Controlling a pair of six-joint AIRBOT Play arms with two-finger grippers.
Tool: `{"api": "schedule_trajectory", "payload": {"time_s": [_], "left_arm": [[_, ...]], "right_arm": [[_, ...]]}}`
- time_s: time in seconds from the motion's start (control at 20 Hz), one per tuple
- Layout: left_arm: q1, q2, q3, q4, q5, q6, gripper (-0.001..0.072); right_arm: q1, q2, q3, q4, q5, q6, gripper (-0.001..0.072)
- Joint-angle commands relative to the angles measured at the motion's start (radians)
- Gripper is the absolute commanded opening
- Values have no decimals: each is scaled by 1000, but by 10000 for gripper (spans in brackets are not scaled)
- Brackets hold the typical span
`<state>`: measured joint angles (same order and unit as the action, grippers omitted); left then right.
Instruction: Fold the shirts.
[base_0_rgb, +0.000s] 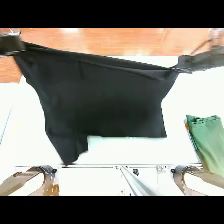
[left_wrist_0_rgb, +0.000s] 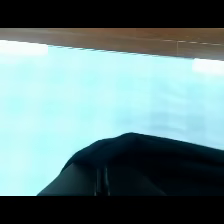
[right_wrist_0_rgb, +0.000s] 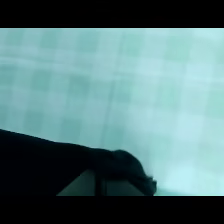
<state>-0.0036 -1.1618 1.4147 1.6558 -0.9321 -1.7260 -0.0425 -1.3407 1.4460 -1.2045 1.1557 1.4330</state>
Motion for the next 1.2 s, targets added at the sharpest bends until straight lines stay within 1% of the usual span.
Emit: {"api": "schedule_trajectory", "payload": {"time_s": [0.0,0.1,0.25,0.3,0.4,0.45,0.5,0.55,0.6,0.65,0.7,0.75,0.8,0.85,0.9,0.95,1.0,1.05,1.15], "left_arm": [[-1,-195,-17,0,204,-129,18],[-1,-281,-17,-4,284,-191,18],[-1,-386,-17,-78,371,-225,19],[-1,-411,-17,-120,387,-225,19],[-2,-448,-17,-229,398,-225,20],[-1,-462,-17,-290,396,-224,68],[-1,-468,-17,-326,382,-224,360],[0,-467,-16,-333,357,-220,693],[11,-462,-5,-332,287,-175,705],[33,-456,26,-332,172,-100,706],[63,-451,60,-332,48,-27,705],[102,-438,91,-332,-89,68,705],[140,-418,100,-332,-202,142,703],[185,-394,94,-333,-314,201,701],[227,-369,71,-340,-404,228,701],[276,-334,16,-367,-459,235,701],[321,-289,-65,-414,-467,241,701],[369,-233,-175,-470,-450,249,701],[465,-121,-407,-592,-393,311,701]], "right_arm": [[-2,-312,161,57,-122,24,27],[-2,-471,331,113,-130,39,28],[-2,-665,546,207,-143,84,28],[-4,-712,588,253,-162,98,28],[-16,-768,605,371,-199,119,33],[-27,-789,605,435,-198,130,219],[-39,-802,605,504,-177,127,524],[-58,-806,605,564,-144,118,633],[-82,-798,605,606,-100,104,633],[-113,-782,605,629,-58,91,633],[-155,-755,605,630,11,87,632],[-203,-721,604,618,99,74,623],[-244,-684,604,582,180,70,621],[-281,-634,592,504,255,52,621],[-309,-575,557,394,305,32,621],[-332,-506,497,266,340,4,621],[-351,-438,410,187,341,-14,622],[-374,-357,287,170,307,-40,621],[-417,-194,5,232,171,-114,622]]}}
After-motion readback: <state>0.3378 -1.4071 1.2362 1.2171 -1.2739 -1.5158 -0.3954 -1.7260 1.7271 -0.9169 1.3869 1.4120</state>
